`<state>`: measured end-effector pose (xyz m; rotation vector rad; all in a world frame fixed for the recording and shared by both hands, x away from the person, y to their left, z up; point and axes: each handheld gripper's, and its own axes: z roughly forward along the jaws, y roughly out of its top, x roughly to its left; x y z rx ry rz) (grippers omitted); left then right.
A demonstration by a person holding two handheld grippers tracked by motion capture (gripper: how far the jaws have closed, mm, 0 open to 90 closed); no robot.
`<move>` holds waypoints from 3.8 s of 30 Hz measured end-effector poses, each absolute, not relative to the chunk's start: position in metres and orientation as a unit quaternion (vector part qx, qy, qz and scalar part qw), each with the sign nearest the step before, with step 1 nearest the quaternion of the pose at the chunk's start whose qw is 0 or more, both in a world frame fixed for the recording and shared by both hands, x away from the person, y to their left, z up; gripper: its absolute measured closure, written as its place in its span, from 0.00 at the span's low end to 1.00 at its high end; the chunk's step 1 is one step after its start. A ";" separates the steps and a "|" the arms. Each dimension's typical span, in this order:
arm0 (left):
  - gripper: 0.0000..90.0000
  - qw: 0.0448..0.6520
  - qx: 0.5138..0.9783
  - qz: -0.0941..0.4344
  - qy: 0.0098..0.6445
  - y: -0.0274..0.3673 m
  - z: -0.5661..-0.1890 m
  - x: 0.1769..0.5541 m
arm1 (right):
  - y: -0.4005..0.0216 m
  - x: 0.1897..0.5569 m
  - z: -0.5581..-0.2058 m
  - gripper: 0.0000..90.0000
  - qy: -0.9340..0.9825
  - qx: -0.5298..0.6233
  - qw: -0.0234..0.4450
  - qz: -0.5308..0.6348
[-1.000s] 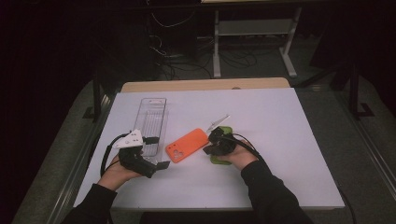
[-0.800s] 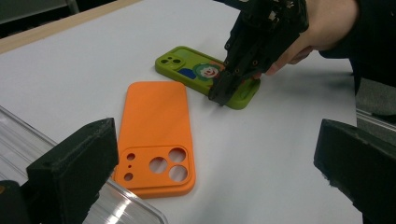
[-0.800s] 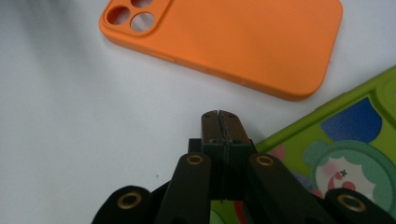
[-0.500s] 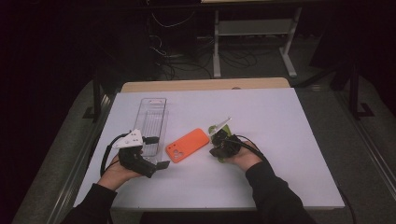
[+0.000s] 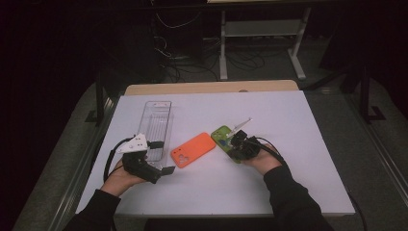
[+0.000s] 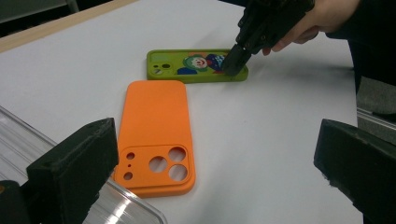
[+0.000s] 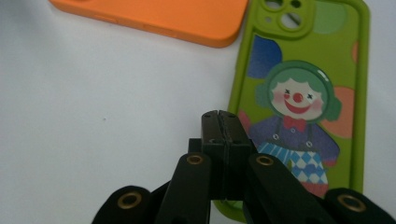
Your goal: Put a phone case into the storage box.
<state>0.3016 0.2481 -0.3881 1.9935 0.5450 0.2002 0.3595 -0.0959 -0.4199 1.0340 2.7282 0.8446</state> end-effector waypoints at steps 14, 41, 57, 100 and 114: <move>0.00 0.506 0.829 0.083 0.223 0.248 -0.388 0.301 | -0.131 0.344 -0.396 0.79 0.856 0.348 0.054 0.377; 0.00 0.502 0.831 0.084 0.227 0.249 -0.390 0.297 | -0.182 0.321 -0.405 0.00 0.819 0.372 0.117 0.421; 0.00 0.504 0.828 0.087 0.229 0.251 -0.391 0.298 | -0.166 0.334 -0.394 0.01 0.837 0.372 0.124 0.382; 0.00 0.514 0.818 0.083 0.244 0.255 -0.390 0.296 | -0.094 0.398 -0.435 0.02 0.884 0.409 0.074 0.214; 0.00 0.512 0.819 0.085 0.243 0.255 -0.391 0.297 | -0.095 0.397 -0.436 0.15 0.888 0.406 0.073 0.203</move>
